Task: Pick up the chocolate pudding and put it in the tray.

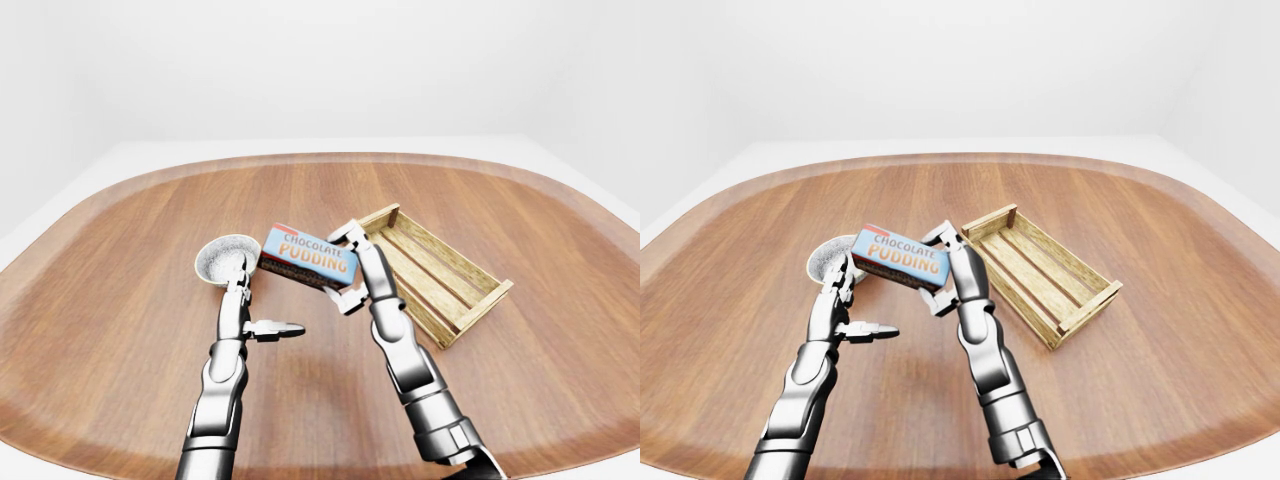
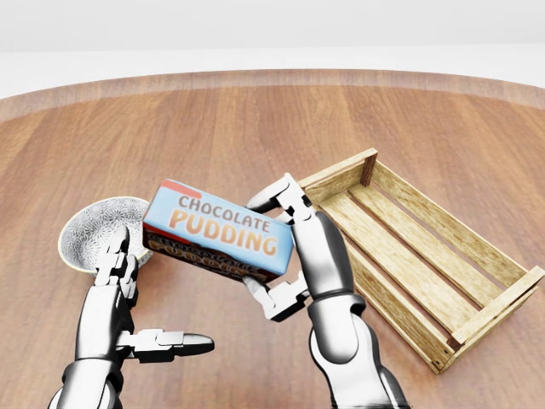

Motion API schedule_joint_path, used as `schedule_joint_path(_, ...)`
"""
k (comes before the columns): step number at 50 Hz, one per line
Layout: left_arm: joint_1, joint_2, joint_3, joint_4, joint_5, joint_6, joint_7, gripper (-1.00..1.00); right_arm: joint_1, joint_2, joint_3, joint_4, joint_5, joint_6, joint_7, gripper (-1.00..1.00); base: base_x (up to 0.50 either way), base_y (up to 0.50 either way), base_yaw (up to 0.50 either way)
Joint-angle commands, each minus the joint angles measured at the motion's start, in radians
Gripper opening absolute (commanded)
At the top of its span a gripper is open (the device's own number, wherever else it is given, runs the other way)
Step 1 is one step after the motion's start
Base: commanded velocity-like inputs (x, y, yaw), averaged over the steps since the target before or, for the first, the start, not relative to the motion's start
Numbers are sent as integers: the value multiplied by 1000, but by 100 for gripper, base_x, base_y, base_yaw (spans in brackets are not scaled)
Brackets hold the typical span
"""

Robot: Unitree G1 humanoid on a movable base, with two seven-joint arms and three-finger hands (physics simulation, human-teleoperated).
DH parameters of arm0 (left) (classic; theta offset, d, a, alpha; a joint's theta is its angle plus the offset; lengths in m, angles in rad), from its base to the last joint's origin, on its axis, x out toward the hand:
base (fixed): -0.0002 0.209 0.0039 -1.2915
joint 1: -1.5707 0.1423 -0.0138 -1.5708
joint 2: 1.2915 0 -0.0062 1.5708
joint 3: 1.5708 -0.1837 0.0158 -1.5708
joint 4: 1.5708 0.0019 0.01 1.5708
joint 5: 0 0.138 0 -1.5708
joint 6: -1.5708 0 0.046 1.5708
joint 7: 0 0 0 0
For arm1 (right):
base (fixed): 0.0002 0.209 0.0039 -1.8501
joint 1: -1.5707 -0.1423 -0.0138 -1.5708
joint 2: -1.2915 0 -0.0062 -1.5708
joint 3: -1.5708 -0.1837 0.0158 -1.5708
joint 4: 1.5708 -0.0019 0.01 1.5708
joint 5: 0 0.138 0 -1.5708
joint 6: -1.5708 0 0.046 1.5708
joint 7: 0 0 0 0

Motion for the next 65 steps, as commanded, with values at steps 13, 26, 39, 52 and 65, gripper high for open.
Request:
schedule_joint_path(13,-7,1,8,0,-27,-5,-19,100,-504,-52,-106,421,8,0,-51,-100,0,0,0)
schedule_joint_path(26,-9,2,9,10,-28,-11,-24,100,-863,-135,-156,908,34,0,-122,-100,0,0,0)
schedule_joint_path(39,-8,2,9,1,-26,1,-24,100,-967,-197,-190,961,79,0,-103,-100,0,0,0)
schedule_joint_path(52,-12,3,11,12,-28,-4,-25,100,-938,-238,-197,972,84,0,-98,-100,0,0,0)
schedule_joint_path(65,-13,1,9,4,-29,6,-20,100,-863,-320,-222,950,117,0,-72,-100,0,0,0)
